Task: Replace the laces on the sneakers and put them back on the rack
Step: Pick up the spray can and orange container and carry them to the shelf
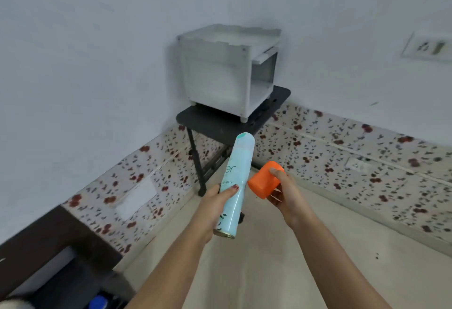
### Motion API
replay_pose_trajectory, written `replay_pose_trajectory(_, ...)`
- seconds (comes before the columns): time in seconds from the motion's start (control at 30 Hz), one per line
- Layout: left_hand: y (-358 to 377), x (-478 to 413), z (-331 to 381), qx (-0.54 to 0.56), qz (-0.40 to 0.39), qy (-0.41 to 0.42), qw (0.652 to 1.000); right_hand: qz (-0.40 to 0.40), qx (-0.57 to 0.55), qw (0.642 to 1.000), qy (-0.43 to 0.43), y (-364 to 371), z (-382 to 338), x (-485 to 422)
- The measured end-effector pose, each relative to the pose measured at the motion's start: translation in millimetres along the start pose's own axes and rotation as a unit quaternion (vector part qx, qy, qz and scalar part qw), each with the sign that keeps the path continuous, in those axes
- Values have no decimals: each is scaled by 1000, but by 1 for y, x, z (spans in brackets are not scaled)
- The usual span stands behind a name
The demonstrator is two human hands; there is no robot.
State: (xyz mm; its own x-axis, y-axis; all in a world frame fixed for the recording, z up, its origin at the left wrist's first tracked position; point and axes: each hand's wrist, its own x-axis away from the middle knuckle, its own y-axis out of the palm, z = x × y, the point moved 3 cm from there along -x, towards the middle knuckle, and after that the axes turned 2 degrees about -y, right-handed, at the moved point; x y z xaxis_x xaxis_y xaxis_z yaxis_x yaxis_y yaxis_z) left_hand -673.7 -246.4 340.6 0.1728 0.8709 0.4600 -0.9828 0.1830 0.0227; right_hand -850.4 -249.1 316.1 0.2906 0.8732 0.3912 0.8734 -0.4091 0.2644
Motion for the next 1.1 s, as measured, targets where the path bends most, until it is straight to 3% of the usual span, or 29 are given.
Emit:
replay_pose_trajectory(0.23,96,-106,28,9,-30,-28,999,27,-53,998,14,-73,-58,-99)
replay_pose_trajectory(0.43,151,-220,73,39,-34,-27,998,16,-9,1000,3,-105,-106,-207)
replay_pose_trajectory(0.67,190,-312,130,42,18,-35,998,-17,46,999,1,-104,-156,-316)
replay_pose_trajectory(0.9,208,-386,159,44,183,84,979,-102,118,987,-44,-76,-191,-430)
replay_pose_trajectory(1.1,210,-455,181,-57,390,104,913,-209,187,953,-116,-35,-218,-519)
